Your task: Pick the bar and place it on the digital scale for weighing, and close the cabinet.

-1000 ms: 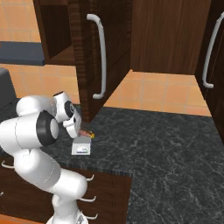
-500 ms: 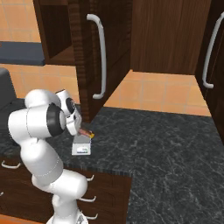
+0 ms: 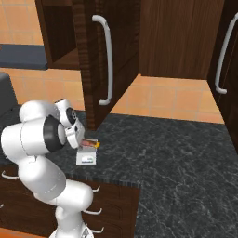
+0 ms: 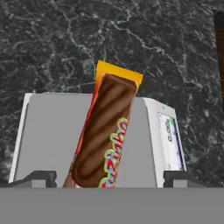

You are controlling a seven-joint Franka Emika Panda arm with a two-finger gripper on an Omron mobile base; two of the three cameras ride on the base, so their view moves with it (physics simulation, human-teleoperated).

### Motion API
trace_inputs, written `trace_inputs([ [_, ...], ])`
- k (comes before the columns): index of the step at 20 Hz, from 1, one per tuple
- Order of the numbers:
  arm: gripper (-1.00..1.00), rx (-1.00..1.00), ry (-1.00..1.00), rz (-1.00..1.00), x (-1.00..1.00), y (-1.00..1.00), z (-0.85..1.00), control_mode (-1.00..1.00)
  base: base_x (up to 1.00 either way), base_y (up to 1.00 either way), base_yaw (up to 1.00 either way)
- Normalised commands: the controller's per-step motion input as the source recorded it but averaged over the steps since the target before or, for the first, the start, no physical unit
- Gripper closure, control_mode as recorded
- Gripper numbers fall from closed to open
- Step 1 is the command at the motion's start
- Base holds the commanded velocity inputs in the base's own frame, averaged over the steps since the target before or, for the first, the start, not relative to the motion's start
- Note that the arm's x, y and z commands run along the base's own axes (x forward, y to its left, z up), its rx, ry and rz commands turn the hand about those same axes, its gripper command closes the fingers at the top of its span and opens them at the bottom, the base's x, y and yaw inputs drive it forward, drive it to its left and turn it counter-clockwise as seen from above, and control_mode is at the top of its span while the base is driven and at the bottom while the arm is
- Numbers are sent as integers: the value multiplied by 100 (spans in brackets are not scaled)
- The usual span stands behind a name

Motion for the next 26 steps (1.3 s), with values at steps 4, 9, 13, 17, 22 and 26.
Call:
trace_inputs([
  [4, -100, 0, -3, 0, -18, 0, 16, -100, 0, 0, 0],
  [9, -100, 0, -9, 1, -16, 0, 39, -100, 0, 0, 0],
  [13, -100, 0, -5, 3, -32, 0, 44, -100, 0, 0, 0],
  [17, -100, 0, -11, 6, -68, 0, 47, -100, 0, 0, 0],
  [22, -100, 0, -33, 21, -100, -15, 3, -100, 0, 0, 0],
  [26, -100, 0, -51, 27, -100, -30, 18, -100, 0, 0, 0],
])
